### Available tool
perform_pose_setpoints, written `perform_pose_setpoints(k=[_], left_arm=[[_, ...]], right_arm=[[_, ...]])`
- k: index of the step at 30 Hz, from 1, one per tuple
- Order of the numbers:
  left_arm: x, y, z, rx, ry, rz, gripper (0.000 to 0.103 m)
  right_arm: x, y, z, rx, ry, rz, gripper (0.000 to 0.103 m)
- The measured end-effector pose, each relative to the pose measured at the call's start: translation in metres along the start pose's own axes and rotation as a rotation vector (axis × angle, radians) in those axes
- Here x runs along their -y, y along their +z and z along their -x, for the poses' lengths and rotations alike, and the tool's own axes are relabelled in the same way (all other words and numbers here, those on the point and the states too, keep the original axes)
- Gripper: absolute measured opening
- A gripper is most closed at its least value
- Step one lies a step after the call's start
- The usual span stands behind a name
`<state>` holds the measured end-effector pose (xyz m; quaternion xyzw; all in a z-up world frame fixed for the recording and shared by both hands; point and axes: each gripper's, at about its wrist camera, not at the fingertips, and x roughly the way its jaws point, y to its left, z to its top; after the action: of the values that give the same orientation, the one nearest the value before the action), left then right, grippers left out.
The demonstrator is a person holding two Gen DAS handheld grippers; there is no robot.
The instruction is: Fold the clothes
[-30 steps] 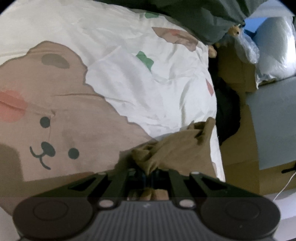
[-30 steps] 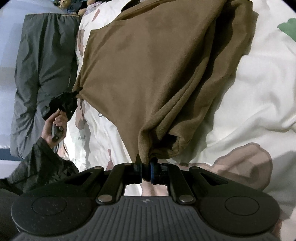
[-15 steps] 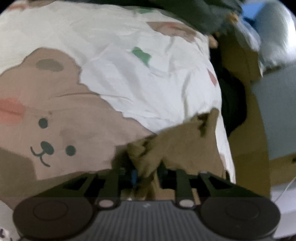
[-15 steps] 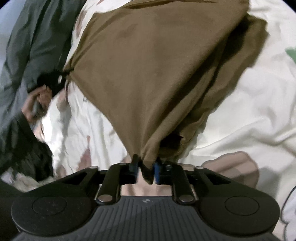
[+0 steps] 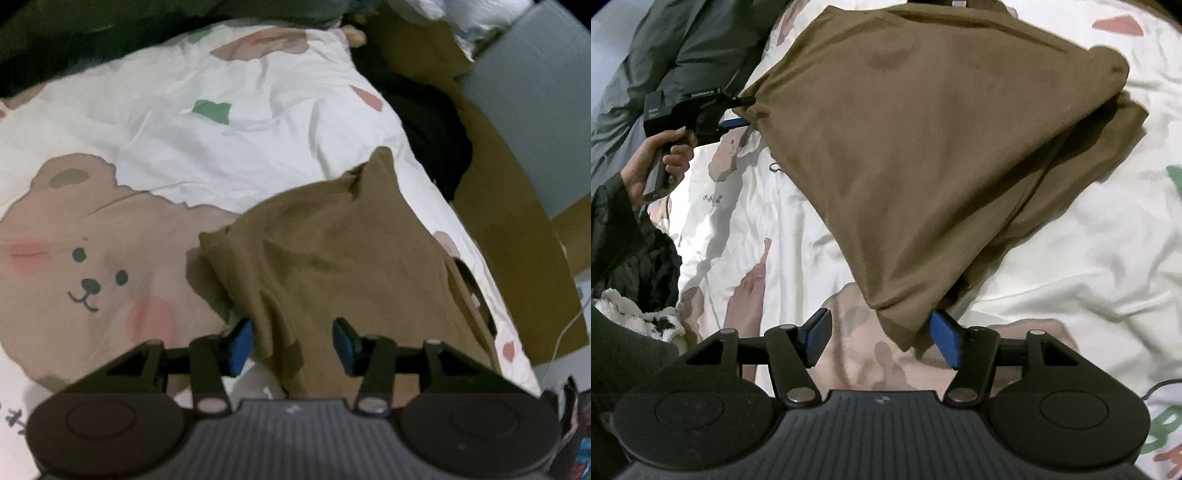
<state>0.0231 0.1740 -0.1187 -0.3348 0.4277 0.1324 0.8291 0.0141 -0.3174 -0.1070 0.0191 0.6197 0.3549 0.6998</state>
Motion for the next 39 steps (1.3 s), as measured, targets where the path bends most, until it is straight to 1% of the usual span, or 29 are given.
perform_pose_setpoints(k=[4,7,9,11,14,18,22,25,29,31,32,34,36,37,38,39], left_arm=[[0.004,-0.013,0.013,0.008,0.015,-0.036,0.058],[0.011,-0.02,0.014,-0.013,0.028,-0.07,0.061],[0.018,-0.024,0.011,-0.032,0.017,-0.11,0.061],[0.025,-0.026,0.01,-0.039,0.005,-0.15,0.061],[0.048,-0.029,0.009,-0.04,-0.006,-0.259,0.062],[0.07,-0.032,0.008,-0.033,-0.045,-0.333,0.067],[0.088,-0.039,0.003,-0.047,-0.076,-0.379,0.068],[0.099,-0.047,-0.001,-0.066,-0.108,-0.406,0.069],[0.118,-0.067,-0.007,-0.093,-0.154,-0.45,0.073],[0.129,-0.082,-0.009,-0.093,-0.176,-0.487,0.077],[0.134,-0.09,-0.01,-0.093,-0.189,-0.512,0.078],[0.146,-0.11,-0.011,-0.101,-0.222,-0.596,0.08],[0.159,-0.132,-0.014,-0.107,-0.246,-0.695,0.085],[0.167,-0.144,-0.016,-0.108,-0.256,-0.748,0.085],[0.173,-0.154,-0.018,-0.112,-0.267,-0.789,0.085],[0.176,-0.16,-0.018,-0.121,-0.28,-0.806,0.086]], right_arm=[[-0.003,0.001,0.007,0.019,-0.019,0.027,0.065],[-0.003,0.005,0.01,0.029,-0.012,0.035,0.065],[-0.003,0.008,0.014,0.037,-0.007,0.04,0.065],[-0.001,0.012,0.018,0.057,-0.022,0.041,0.065],[0.001,0.015,0.022,0.083,-0.038,0.037,0.065],[0.008,0.024,0.032,0.148,-0.064,0.014,0.065],[0.01,0.034,0.039,0.205,-0.089,0.016,0.065],[0.01,0.044,0.051,0.303,-0.141,0.036,0.065],[0.009,0.049,0.058,0.377,-0.22,0.075,0.065],[0.011,0.051,0.058,0.384,-0.253,0.088,0.065],[0.012,0.051,0.058,0.385,-0.264,0.092,0.065],[0.017,0.051,0.056,0.386,-0.291,0.092,0.065],[0.032,0.048,0.056,0.405,-0.296,0.049,0.066],[0.041,0.046,0.057,0.415,-0.294,0.019,0.069],[0.055,0.045,0.059,0.42,-0.308,-0.037,0.071],[0.064,0.043,0.061,0.42,-0.329,-0.074,0.073]])
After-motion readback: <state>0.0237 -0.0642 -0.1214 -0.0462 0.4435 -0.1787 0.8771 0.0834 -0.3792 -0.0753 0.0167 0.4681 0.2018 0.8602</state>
